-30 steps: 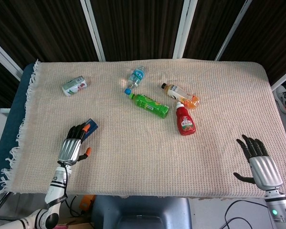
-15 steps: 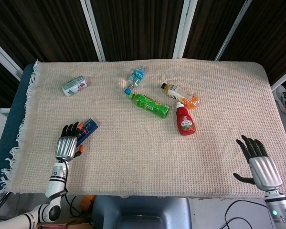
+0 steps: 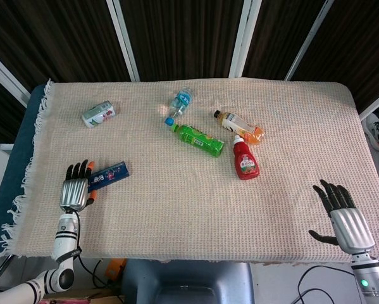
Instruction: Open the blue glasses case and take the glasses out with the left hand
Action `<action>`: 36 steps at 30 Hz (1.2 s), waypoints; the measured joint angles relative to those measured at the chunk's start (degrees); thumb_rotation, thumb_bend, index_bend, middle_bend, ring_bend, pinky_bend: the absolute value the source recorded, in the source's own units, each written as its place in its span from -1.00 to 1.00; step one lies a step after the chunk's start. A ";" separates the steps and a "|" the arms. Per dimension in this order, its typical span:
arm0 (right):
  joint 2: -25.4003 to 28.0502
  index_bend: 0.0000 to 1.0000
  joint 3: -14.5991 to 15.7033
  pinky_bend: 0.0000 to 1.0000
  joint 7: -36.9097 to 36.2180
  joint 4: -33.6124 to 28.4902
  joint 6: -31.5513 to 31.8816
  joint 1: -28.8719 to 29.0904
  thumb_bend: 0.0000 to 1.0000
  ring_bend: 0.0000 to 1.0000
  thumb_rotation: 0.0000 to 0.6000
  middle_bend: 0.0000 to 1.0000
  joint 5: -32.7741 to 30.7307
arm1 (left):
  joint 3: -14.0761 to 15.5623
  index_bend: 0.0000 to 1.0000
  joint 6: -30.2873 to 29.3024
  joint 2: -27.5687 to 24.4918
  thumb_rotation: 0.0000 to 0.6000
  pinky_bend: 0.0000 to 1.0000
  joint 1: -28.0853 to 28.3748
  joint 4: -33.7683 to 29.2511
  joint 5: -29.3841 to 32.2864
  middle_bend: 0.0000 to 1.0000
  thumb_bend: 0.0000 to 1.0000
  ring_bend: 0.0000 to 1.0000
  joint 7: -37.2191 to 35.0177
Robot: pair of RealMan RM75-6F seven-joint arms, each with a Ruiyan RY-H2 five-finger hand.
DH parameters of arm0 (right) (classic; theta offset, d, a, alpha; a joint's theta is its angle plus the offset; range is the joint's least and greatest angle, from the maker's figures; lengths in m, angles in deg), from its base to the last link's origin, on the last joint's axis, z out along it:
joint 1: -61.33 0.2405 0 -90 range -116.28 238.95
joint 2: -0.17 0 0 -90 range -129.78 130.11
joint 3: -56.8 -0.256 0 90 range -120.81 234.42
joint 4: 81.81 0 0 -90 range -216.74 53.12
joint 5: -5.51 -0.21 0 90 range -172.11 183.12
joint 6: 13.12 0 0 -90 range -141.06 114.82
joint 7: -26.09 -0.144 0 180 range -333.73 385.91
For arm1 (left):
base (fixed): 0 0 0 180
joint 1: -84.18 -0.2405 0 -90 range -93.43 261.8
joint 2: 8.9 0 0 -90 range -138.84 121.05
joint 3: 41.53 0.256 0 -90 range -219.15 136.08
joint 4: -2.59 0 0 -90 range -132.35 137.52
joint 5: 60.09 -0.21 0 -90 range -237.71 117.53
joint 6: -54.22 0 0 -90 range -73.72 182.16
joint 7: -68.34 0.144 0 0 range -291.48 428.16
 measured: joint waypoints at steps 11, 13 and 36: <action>0.13 -1.00 0.06 -1.00 -0.28 -0.06 0.19 -0.07 -0.69 -1.00 1.00 -1.00 0.14 | -0.43 -1.00 0.05 0.53 1.00 -1.00 0.70 1.90 0.98 -1.00 -0.25 -1.00 -0.11; 0.17 -1.00 0.09 -1.00 -0.35 -0.07 0.17 -0.08 -0.69 -1.00 1.00 -1.00 0.16 | -0.26 -1.00 -0.41 0.52 1.00 -1.00 0.78 1.66 0.49 -1.00 -0.25 -1.00 -0.22; 0.41 -1.00 0.46 -1.00 -0.79 -0.17 0.24 -0.15 -0.69 -1.00 1.00 -1.00 0.78 | -0.62 -0.58 -1.13 -1.13 1.00 -1.00 1.66 -5.29 -0.64 -1.00 -0.23 -1.00 -3.08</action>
